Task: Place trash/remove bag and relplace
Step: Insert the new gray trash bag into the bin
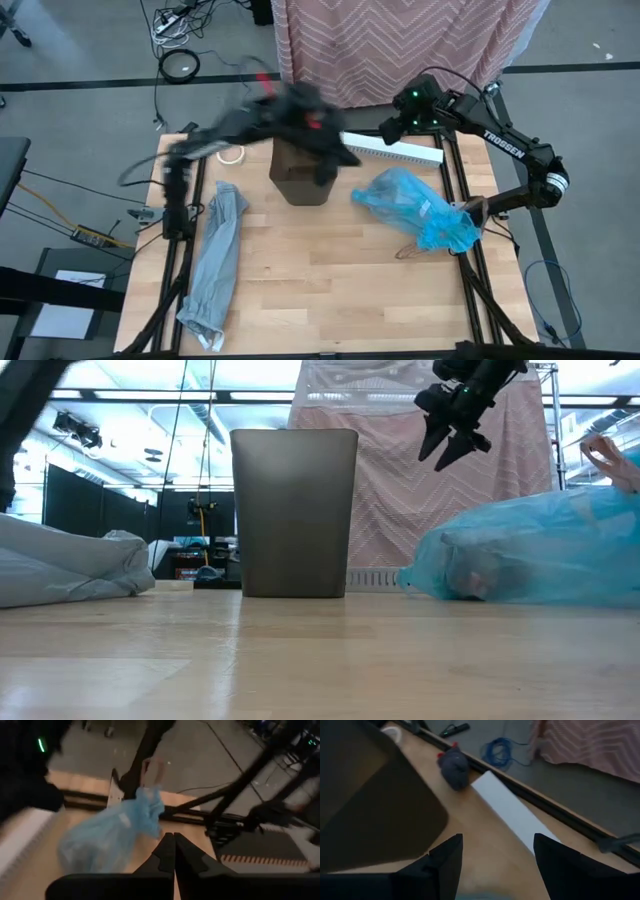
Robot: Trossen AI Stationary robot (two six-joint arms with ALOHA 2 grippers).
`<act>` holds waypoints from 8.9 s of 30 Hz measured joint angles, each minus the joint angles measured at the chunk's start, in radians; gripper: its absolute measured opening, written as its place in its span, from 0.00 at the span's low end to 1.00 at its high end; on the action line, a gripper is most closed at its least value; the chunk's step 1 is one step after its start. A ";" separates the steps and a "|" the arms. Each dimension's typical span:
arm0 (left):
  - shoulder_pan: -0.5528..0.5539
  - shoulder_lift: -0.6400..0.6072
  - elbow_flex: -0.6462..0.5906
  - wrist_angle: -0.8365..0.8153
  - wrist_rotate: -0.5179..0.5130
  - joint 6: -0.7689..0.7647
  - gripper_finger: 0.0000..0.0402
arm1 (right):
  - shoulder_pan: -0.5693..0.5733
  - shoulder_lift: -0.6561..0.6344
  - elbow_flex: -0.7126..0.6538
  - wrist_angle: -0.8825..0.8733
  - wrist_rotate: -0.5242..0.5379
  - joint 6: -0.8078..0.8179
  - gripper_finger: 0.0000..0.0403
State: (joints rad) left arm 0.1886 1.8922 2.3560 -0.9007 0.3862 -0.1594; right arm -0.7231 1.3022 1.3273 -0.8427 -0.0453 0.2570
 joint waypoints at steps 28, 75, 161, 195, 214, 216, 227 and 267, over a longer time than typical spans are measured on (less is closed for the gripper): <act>-0.778 -0.294 -0.524 -0.626 -0.240 -0.503 0.04 | 0.047 0.000 0.000 0.072 -0.087 -0.077 0.57; -1.228 -0.296 -1.385 0.131 -0.257 -0.870 0.32 | 0.141 0.000 0.000 0.086 -0.105 0.036 0.67; 0.054 -0.408 -0.028 0.027 -1.025 0.056 0.00 | 0.440 0.289 0.592 0.517 0.017 -0.242 0.69; 0.067 -0.355 -0.028 0.149 -0.882 0.047 0.00 | 0.423 0.283 0.592 0.527 0.192 -0.307 0.12; 0.069 -0.355 -0.028 0.147 -0.896 0.084 0.00 | 0.423 0.283 0.591 0.502 0.043 -0.381 0.29; 0.069 -0.355 -0.028 0.147 -0.897 0.081 0.00 | 0.423 0.283 0.591 0.501 0.045 -0.382 0.37; 0.069 -0.355 -0.028 0.147 -0.885 0.077 0.00 | 0.419 0.283 0.591 0.522 0.156 -0.392 0.55; 0.094 -0.346 -0.033 0.105 -0.806 0.089 0.00 | 0.421 0.275 0.591 0.545 0.213 -0.479 0.00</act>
State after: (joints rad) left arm 0.2827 1.5467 2.3229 -0.7952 -0.4196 -0.0707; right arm -0.3023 1.5775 1.9186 -0.2980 0.1681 -0.2222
